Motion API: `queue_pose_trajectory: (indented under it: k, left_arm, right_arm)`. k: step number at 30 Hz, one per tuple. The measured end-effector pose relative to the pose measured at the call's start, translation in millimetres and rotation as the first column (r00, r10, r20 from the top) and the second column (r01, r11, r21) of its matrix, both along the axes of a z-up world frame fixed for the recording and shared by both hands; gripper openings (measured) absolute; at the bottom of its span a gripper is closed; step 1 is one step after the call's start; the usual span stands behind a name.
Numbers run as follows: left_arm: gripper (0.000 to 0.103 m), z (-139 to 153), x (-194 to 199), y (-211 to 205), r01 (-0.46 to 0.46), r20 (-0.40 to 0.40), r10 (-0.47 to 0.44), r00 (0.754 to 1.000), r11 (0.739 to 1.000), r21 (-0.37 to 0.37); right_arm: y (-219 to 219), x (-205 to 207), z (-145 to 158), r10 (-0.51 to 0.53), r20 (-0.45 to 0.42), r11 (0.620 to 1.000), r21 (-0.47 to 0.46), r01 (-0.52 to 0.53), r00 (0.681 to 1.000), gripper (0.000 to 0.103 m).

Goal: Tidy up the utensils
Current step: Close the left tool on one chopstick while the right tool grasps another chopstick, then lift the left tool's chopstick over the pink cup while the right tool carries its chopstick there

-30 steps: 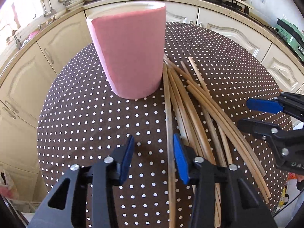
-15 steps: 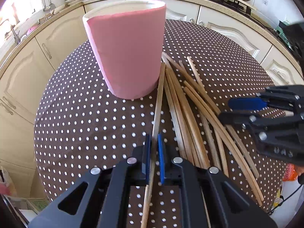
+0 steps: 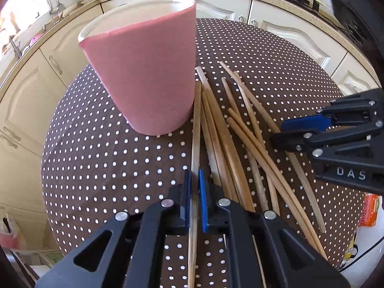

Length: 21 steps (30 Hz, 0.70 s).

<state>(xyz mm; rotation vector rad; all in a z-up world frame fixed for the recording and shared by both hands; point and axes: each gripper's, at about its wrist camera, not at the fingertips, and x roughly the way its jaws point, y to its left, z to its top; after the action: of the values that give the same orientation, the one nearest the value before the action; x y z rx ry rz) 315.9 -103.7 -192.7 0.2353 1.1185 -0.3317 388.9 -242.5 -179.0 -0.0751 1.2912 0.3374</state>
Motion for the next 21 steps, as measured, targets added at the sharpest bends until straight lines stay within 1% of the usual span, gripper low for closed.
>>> queue_pose_trajectory:
  k: [1, 2, 3, 4, 6, 8, 11, 12, 15, 17, 19, 21]
  left_arm:
    - [0.007, 1, -1, -1, 0.001, 0.001, -0.001, 1.0, 1.0, -0.002]
    - [0.007, 1, -2, -1, 0.002, 0.004, -0.002, 1.0, 1.0, -0.005]
    - [0.006, 2, -2, 0, 0.004, 0.005, -0.004, 1.0, 1.0, -0.012]
    - [0.006, 3, -4, 1, 0.003, 0.007, -0.002, 1.0, 1.0, -0.026]
    - [0.006, 7, -12, 10, 0.004, 0.036, -0.002, 0.999, 0.998, -0.058]
    - [0.006, 18, -24, 13, 0.028, 0.077, -0.021, 0.997, 0.996, -0.09]
    - [0.006, 39, -44, 13, 0.068, 0.149, -0.049, 0.988, 0.99, -0.127]
    - [0.006, 48, -51, 12, 0.082, 0.176, -0.056, 0.983, 0.986, -0.143]
    - [0.006, 78, -71, 11, 0.117, 0.283, -0.061, 0.957, 0.975, -0.188]
    - [0.006, 99, -78, 16, 0.136, 0.349, -0.049, 0.936, 0.964, -0.229]
    - [0.006, 123, -83, 16, 0.146, 0.425, -0.019, 0.905, 0.952, -0.269]
    - [0.006, 145, -80, 23, 0.135, 0.497, 0.035, 0.867, 0.944, -0.302]
  right_arm:
    - [5, 5, -1, -0.002, 0.001, 1.0, -0.017, 0.002, 1.0, 0.016]
    - [7, 10, -3, -0.007, 0.002, 1.0, -0.028, 0.007, 1.0, 0.013]
    - [10, 11, -2, -0.015, 0.003, 1.0, -0.021, 0.015, 1.0, 0.01]
    - [5, 13, -3, -0.028, -0.001, 1.0, 0.012, 0.028, 1.0, 0.008]
    - [-5, 16, -6, -0.049, 0.011, 0.996, 0.075, 0.048, 0.999, 0.007]
    - [-17, 13, -5, -0.07, 0.037, 0.989, 0.135, 0.065, 0.997, 0.007]
    - [-29, 7, 8, -0.089, 0.097, 0.975, 0.212, 0.066, 0.991, 0.007]
    - [-33, 5, 13, -0.095, 0.119, 0.972, 0.225, 0.067, 0.988, 0.007]
    - [-37, 0, 40, -0.11, 0.222, 0.955, 0.294, 0.041, 0.969, 0.007]
    - [-36, -2, 61, -0.117, 0.304, 0.945, 0.326, 0.012, 0.946, 0.007]
    - [-32, -4, 80, -0.131, 0.374, 0.925, 0.38, -0.023, 0.918, 0.007]
    - [-28, -3, 97, -0.138, 0.463, 0.916, 0.396, -0.066, 0.875, 0.007]
